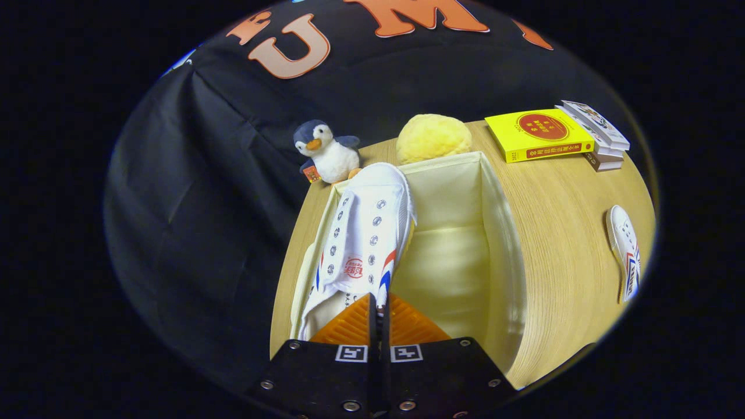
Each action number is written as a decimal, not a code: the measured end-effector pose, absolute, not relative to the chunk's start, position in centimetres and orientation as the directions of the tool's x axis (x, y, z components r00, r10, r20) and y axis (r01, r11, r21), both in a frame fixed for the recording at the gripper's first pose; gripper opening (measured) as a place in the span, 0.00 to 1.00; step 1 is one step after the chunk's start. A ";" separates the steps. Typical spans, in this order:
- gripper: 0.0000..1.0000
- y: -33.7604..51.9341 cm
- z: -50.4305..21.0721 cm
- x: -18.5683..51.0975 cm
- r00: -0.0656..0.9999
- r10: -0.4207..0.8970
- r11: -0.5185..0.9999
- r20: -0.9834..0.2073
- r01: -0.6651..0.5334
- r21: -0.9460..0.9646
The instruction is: Open the storage box then place both shoes into the box .Put the left shoe in first, then the right shoe, with the right side of both shoes facing outward in a uniform manner.
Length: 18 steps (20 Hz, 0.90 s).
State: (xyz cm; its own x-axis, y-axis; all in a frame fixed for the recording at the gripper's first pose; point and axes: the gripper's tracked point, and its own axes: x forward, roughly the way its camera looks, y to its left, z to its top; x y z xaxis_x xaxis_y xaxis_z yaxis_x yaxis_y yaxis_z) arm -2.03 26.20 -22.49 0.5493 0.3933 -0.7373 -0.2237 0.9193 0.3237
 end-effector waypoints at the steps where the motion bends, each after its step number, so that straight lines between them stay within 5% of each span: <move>1: 0.00 26.3 -22.7 -2.2 0.545 0.397 0.918 -0.738 -0.218 0.332; 13: 0.02 27.4 -25.8 -3.4 0.486 0.380 0.923 -0.787 -0.249 0.293; 15: 0.12 26.8 -24.8 -2.5 0.518 0.388 0.922 -0.763 -0.235 0.309; 16: 0.30 26.6 -24.2 -2.3 0.528 0.396 0.918 -0.751 -0.226 0.325; 18: 0.41 25.8 -22.9 -2.2 0.546 0.409 0.912 -0.732 -0.214 0.350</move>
